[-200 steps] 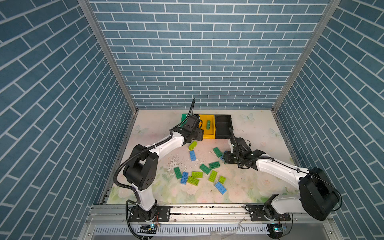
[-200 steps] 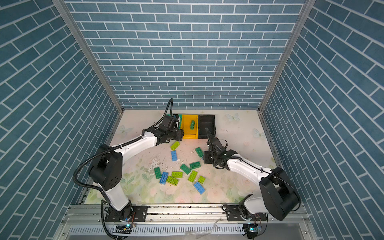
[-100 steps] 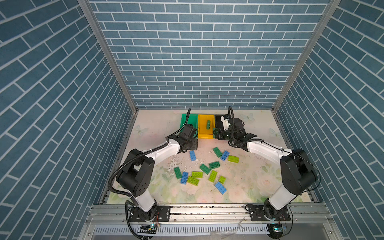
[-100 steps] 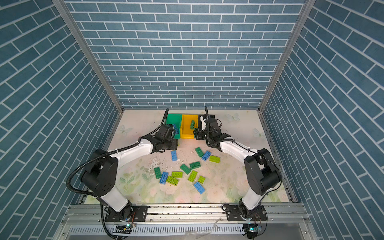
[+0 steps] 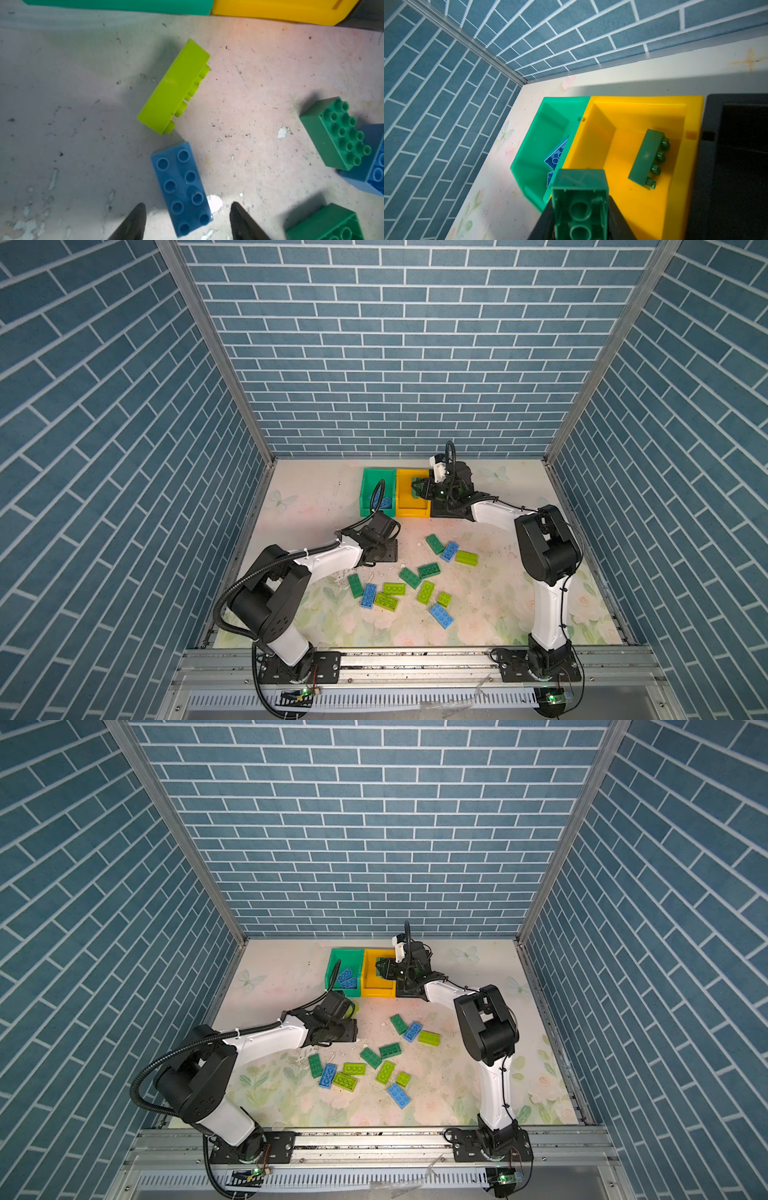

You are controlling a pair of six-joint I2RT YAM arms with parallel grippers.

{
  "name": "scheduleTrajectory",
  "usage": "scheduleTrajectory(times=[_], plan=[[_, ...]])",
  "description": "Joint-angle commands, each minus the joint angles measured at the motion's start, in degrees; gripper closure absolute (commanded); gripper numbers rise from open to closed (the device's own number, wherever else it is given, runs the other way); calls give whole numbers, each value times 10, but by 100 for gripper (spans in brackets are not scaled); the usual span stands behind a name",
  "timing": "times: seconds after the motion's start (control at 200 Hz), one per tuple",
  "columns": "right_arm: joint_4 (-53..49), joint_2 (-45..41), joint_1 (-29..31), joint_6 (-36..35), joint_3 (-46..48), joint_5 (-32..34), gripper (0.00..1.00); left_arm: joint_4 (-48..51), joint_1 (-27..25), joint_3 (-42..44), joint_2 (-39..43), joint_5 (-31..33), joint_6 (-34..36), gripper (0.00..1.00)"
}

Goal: Sort the legos into containers by color
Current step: 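Carry dark green brick into yellow bin with right while left reaches blue brick, then lift blue brick toward green bin with left while right draws back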

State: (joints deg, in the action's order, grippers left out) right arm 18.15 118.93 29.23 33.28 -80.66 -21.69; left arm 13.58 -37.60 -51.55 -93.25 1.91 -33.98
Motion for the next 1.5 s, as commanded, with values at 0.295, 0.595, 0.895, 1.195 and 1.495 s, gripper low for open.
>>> scheduleTrajectory(times=[0.295, 0.595, 0.895, 1.195, 1.495], plan=[[-18, 28, -1, 24, -46, 11, 47, -6, -11, -17, -45, 45, -42, 36], [-11, -20, -1, 14, -16, 11, 35, -2, -11, -32, -61, 63, -37, 49], [-8, -80, -1, 5, 42, 19, 33, 5, -12, -32, -64, 73, -32, 62], [-64, -133, -2, -64, 91, 16, 15, 3, -11, -8, -28, 64, -16, 76], [-142, -218, -3, -154, 162, 34, 14, 44, 7, -52, 22, 61, 38, 79]])
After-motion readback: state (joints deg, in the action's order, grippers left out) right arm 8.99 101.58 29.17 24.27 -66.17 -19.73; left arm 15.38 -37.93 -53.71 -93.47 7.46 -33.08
